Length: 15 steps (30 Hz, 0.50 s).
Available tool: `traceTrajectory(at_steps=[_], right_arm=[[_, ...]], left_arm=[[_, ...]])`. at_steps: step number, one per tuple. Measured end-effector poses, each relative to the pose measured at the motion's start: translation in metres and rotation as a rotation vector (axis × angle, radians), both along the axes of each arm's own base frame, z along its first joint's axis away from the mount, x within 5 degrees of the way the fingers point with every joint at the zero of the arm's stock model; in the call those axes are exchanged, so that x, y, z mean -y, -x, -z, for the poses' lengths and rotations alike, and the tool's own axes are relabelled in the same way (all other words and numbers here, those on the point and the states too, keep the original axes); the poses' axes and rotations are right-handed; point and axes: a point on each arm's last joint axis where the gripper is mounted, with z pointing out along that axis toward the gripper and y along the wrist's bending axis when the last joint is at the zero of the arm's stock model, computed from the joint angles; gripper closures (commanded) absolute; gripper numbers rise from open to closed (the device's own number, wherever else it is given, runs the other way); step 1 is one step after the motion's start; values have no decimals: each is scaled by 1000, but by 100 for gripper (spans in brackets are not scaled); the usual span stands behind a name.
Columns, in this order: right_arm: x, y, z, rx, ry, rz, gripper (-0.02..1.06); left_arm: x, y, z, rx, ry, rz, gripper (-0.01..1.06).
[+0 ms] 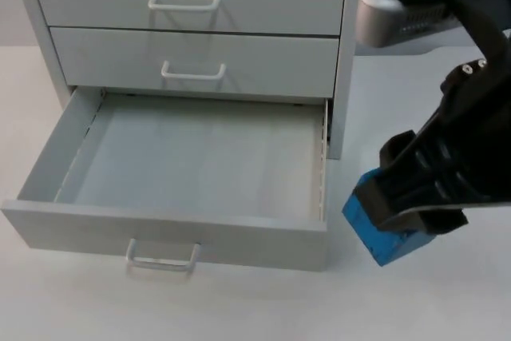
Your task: Open the drawer with the left hand, place the block into the drawer with the right hand, then close the drawer with the left hand.
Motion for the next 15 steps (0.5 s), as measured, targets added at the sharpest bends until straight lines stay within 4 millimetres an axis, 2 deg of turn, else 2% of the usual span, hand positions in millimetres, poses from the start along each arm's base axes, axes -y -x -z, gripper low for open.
traceTrajectory(at_steps=[7, 11, 12, 15], right_arm=[[-8, -4, 6, 20, -11, -46, 105], [-28, -19, 15, 18, 23, -81, 105], [-28, -19, 15, 18, 23, -81, 105], [-49, -35, 18, 31, 35, -107, 105]], left_arm=[[0, 0, 0, 0, 0, 0, 0], [0, 0, 0, 0, 0, 0, 0], [0, 0, 0, 0, 0, 0, 0], [0, 0, 0, 0, 0, 0, 0]])
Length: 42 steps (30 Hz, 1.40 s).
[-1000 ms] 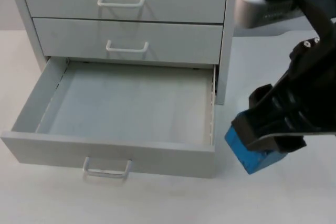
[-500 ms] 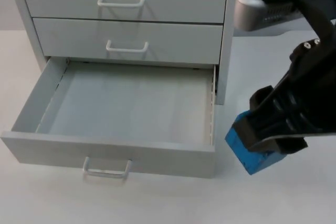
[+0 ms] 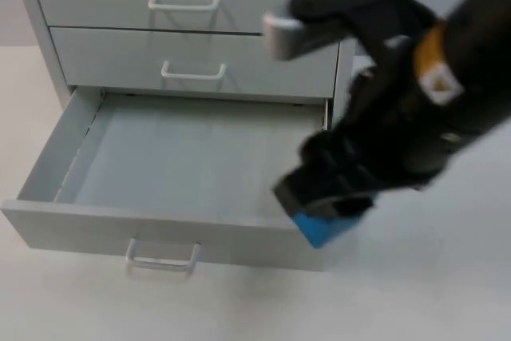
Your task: Open the drawer with the left hand, place the block into the drawer with the right hand, then close the drawer with the left hand.
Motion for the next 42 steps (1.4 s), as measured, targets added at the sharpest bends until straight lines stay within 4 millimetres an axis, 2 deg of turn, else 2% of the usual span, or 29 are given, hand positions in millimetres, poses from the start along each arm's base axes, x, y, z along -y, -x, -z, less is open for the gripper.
traceTrajectory(at_steps=[6, 10, 16, 20, 25, 32, 35, 36, 40, 41, 42], right_arm=[[-30, -27, 2, 70, 21, -38, 105], [-40, -38, 9, 110, 36, -34, 105], [-47, -51, 26, 160, 37, 1, 105], [-44, -72, 46, 153, -9, 68, 105], [-44, -86, 63, 142, -69, 73, 105], [-53, -93, 85, 125, -102, 48, 103], [-55, -95, 94, 115, -94, 46, 89], [-56, -96, 96, 114, -93, 45, 89], [-56, -96, 100, 107, -86, 45, 46], [-56, -96, 100, 107, -86, 45, 46], [-56, -96, 100, 107, -87, 47, 37]], left_arm=[[0, 0, 0, 0, 0, 0, 0], [0, 0, 0, 0, 0, 0, 0], [0, 0, 0, 1, 4, 0, 0], [0, 0, 0, 1, 4, 0, 0], [0, 0, 0, 1, 4, 0, 0], [0, 0, 0, 1, 4, 0, 0], [0, 0, 0, 1, 4, 0, 0], [0, 0, 0, 1, 4, 0, 0], [0, 0, 0, 1, 4, 0, 0], [0, 0, 0, 1, 4, 0, 0], [0, 0, 0, 1, 4, 0, 0]])
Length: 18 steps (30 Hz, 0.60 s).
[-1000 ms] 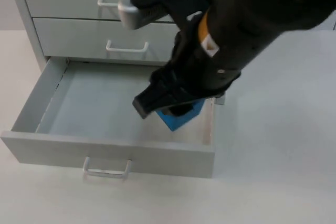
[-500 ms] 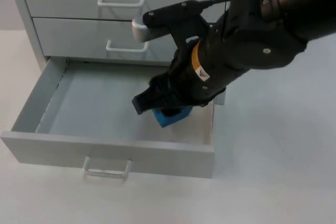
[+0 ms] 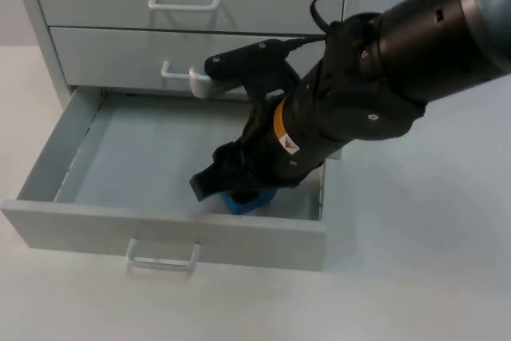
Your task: Open the drawer with the left hand, place the block into the drawer with the right hand, then close the drawer with the left hand.
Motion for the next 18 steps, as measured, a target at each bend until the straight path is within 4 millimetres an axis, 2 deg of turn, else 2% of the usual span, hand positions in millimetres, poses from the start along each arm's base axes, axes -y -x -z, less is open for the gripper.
traceTrajectory(at_steps=[1, 2, 8, 10, 12, 13, 18], right_arm=[[0, 0, 0, 0, 0, 0, 29], [0, 0, 0, 0, 2, 1, 28], [2, 0, 0, -1, 24, 7, 27], [4, 0, -5, 3, 36, 22, 27], [7, 1, -23, 23, 34, 40, 27], [7, 1, -23, 23, 34, 40, 27], [9, 21, -81, 80, 35, 60, 27]], left_arm=[[0, 0, 0, 0, 0, 0, 0], [0, 0, 0, 0, 0, 0, 0], [0, 0, 0, 0, 0, 0, 0], [0, 0, 0, 0, 0, 0, 0], [0, 0, 0, 0, 0, 0, 0], [0, 0, 0, 0, 0, 0, 0], [0, 0, 0, 0, 0, 0, 0]])
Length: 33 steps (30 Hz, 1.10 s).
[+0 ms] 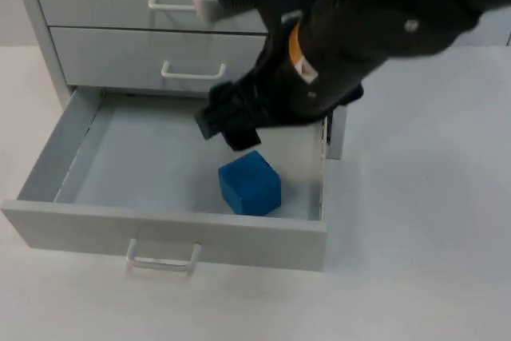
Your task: Open the drawer with the left hand, place the block into the drawer with the right hand, then close the drawer with the left hand.
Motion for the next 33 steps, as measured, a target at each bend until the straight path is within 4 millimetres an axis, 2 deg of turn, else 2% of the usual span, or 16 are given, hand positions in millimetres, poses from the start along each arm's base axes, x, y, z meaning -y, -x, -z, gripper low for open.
traceTrajectory(at_steps=[1, 4, 8, 15, 19, 27, 33], right_arm=[[0, 0, 0, 0, 0, 0, 27], [1, 20, -20, 15, 13, -24, 27], [11, 39, -26, -19, 10, -21, 27], [41, 62, -20, -69, 44, -11, 27], [51, 70, -20, -77, 54, -11, 27], [60, 74, -20, -88, 85, 6, 27], [81, 57, -18, -149, 86, 68, 27]], left_arm=[[0, 0, 0, 0, 0, 0, 0], [0, 0, 0, 0, 0, 0, 0], [0, 0, 0, 0, 0, 0, 0], [0, 0, 0, 0, 0, 0, 0], [0, 0, 0, 0, 0, 0, 0], [0, 0, 0, 0, 0, 0, 0], [1, 0, 0, 3, 17, 0, 0]])
